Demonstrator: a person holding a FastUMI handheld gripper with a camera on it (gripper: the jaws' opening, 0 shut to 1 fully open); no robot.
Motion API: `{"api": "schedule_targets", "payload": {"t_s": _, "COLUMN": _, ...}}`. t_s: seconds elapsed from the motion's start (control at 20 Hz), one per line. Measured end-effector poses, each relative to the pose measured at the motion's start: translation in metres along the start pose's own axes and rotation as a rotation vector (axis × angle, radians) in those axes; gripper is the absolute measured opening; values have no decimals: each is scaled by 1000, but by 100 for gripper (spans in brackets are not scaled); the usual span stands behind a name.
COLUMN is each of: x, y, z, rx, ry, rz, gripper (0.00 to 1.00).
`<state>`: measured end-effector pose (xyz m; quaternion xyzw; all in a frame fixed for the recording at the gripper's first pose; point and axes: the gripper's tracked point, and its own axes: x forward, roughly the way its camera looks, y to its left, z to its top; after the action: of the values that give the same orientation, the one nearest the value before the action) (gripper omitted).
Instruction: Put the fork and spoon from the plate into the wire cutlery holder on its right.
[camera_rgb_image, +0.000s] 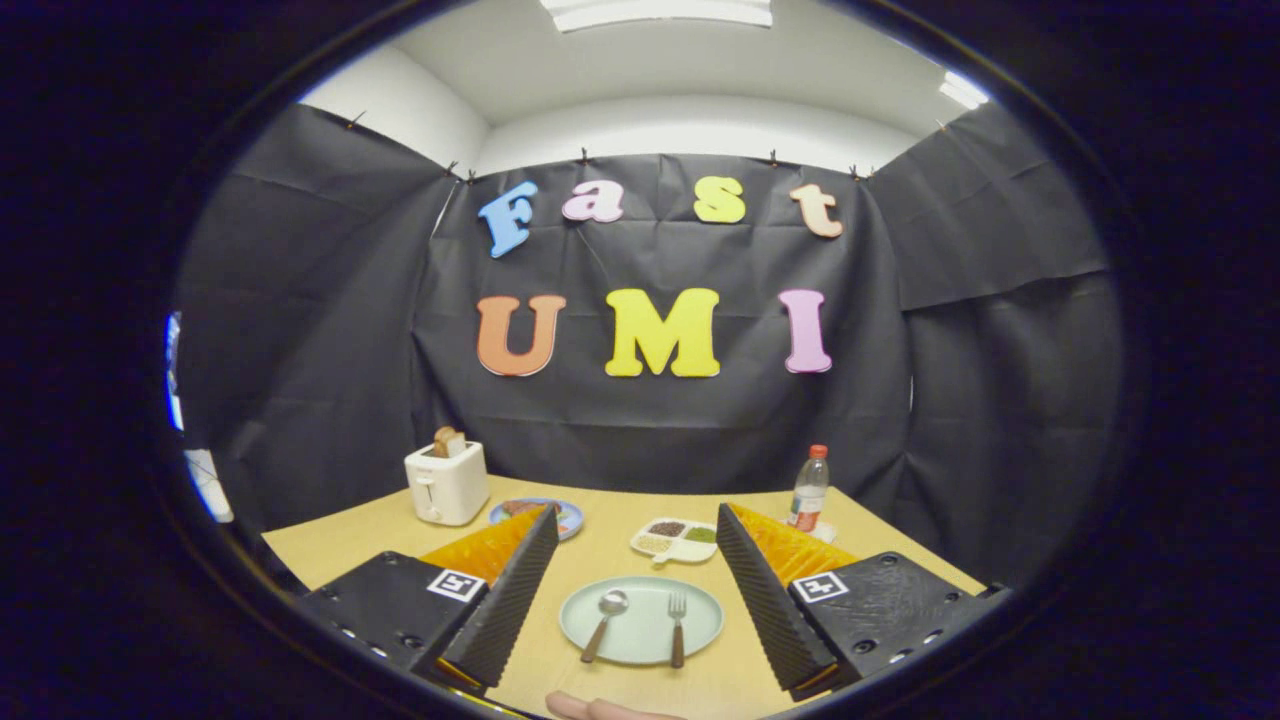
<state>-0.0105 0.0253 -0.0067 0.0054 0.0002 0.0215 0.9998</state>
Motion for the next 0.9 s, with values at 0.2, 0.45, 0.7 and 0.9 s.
{"api": "schedule_targets", "payload": {"t_s": 0.2, "x": 2, "y": -6, "z": -2, "rx": -59, "ry": -15, "rz": -32, "gripper": 96}}
{"api": "schedule_targets", "payload": {"t_s": 0.45, "x": 6, "y": 2, "z": -1, "rx": -51, "ry": 3, "rz": -10, "gripper": 95}}
{"api": "schedule_targets", "payload": {"t_s": 0.7, "x": 18, "y": -5, "z": -15, "rx": -59, "ry": 65, "rz": -52, "gripper": 95}}
{"api": "schedule_targets", "payload": {"t_s": 0.9, "x": 30, "y": -8, "z": -28, "rx": -48, "ry": 119, "rz": -71, "gripper": 96}}
